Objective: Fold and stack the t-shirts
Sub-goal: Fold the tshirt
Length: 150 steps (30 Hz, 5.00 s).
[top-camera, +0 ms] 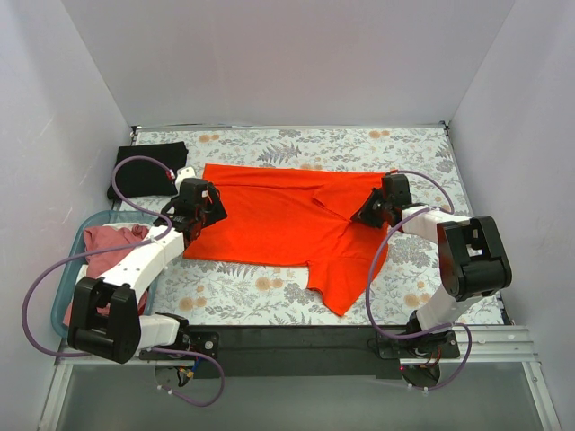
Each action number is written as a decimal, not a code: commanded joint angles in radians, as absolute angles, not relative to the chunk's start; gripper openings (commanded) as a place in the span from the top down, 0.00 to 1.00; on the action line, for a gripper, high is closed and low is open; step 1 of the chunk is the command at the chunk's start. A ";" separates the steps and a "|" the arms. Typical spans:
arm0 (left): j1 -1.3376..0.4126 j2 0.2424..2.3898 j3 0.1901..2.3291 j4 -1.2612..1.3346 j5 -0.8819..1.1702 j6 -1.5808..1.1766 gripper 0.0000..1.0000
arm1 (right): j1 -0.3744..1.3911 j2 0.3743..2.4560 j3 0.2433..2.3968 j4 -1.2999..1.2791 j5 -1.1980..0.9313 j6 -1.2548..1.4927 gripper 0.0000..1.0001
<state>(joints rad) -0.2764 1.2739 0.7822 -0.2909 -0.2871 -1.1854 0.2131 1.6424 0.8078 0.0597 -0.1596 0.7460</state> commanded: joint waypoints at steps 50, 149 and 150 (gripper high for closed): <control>-0.190 2.210 1.637 -0.359 -0.308 -1.147 0.48 | -0.149 2.166 1.371 0.071 -0.396 0.423 0.66; -0.270 1.260 0.640 -0.739 -0.298 -1.529 1.00 | -0.115 1.249 0.570 -0.583 -0.212 0.379 0.53; -0.270 1.247 0.640 -0.738 -0.284 -1.532 0.99 | -0.115 1.229 0.580 -0.586 -0.239 0.393 0.53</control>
